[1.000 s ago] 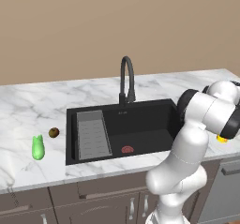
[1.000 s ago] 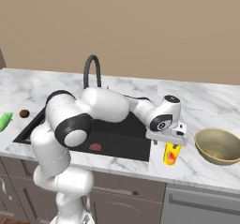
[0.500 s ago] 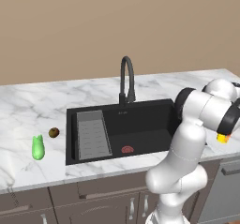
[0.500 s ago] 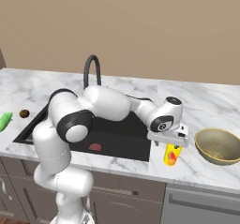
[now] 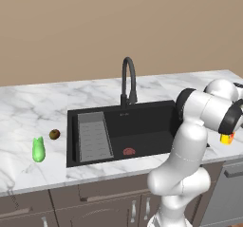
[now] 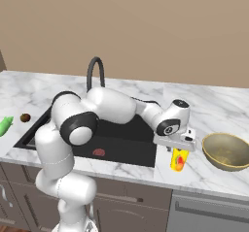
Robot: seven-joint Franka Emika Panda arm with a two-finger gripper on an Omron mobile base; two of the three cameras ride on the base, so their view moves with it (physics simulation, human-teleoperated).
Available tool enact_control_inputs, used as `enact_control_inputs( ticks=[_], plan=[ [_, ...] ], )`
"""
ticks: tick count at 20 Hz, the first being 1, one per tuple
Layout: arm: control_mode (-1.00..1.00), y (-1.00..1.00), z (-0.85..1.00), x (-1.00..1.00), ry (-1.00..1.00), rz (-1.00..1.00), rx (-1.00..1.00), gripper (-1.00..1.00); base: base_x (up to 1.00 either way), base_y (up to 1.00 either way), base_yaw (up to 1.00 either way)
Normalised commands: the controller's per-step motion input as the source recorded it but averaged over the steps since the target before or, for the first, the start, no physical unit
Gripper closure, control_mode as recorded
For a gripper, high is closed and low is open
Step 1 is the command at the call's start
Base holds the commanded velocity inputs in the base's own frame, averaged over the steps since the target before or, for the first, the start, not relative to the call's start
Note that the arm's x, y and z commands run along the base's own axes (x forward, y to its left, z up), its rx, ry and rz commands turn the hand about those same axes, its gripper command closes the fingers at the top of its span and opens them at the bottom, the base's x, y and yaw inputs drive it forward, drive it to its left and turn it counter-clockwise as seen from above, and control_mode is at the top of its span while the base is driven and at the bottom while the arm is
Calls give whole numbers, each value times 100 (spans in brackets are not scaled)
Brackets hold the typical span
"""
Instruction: Remove the corn and apple from the sink. Then move the bowl and cup from the counter to the sink for washing.
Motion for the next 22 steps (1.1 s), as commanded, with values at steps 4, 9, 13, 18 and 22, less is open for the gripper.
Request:
enact_control_inputs(
  ticks=[4,9,13,18,22],
  plan=[
    [-100,2,-6,-8,-3,-3,0,100,0,0,0],
    [-100,10,1,-11,-8,0,0,100,0,0,0],
    [-100,27,18,-5,-18,1,0,100,0,0,0],
    [-100,35,23,-2,-23,3,-5,100,0,0,0],
    [-100,41,22,0,-17,4,-13,100,0,0,0]
  ],
)
